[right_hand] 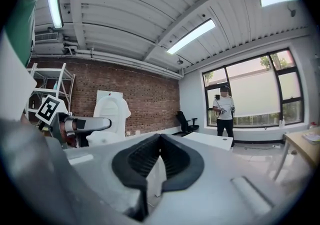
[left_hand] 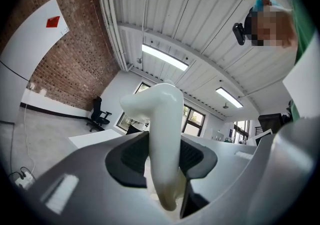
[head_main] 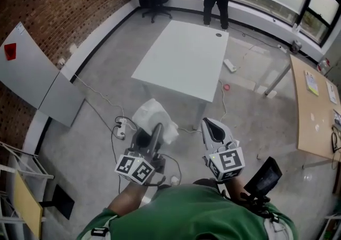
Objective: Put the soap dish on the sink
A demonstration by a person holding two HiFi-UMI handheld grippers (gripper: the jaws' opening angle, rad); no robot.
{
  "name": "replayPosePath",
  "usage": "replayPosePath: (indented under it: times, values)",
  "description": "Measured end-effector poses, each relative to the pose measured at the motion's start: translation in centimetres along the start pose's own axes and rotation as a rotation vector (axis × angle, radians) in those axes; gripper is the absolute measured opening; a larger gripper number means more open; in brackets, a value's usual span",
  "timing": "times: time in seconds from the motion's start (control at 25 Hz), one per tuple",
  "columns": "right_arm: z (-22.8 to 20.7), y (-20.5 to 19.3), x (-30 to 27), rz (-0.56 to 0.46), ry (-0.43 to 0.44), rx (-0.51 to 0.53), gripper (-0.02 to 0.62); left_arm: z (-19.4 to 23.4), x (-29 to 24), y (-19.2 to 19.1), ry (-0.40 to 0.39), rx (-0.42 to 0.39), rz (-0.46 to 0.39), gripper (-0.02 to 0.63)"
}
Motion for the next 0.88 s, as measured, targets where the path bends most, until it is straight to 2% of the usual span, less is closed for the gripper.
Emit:
replayPosePath:
  times: [0.2,0.4,0.64,0.88]
  values:
    - [0.6,0.3,-1.3,0.019,-0.051,0.012,0.003,2.0,-0.8,0.1,-0.006,0.024,0.017,0.15]
    - [-0.6,0.3,-2.7,0.021,-0.061,0.018,0.003,2.9,-2.6,-0.8,-0.018,0.035,0.015,0.15]
    - [-4.4,0.2,-5.9,0.018,-0.024,-0.011,0.003,3.4,-6.4,-1.6,0.031,0.015,0.014,0.15]
    - [-10.0,-0.1,-9.4,0.019,0.019,-0.024,0.003,3.3,-11.7,-3.0,0.087,-0.014,-0.002,0.15]
Point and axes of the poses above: the fingertips, and each gripper's own axes: x backward along the fingers, z to its left, y out of its top, the point moved 8 cm from there along x, backward along the fingers, and after that the axes turned 7 degrees about -z, right-handed, at the moved point
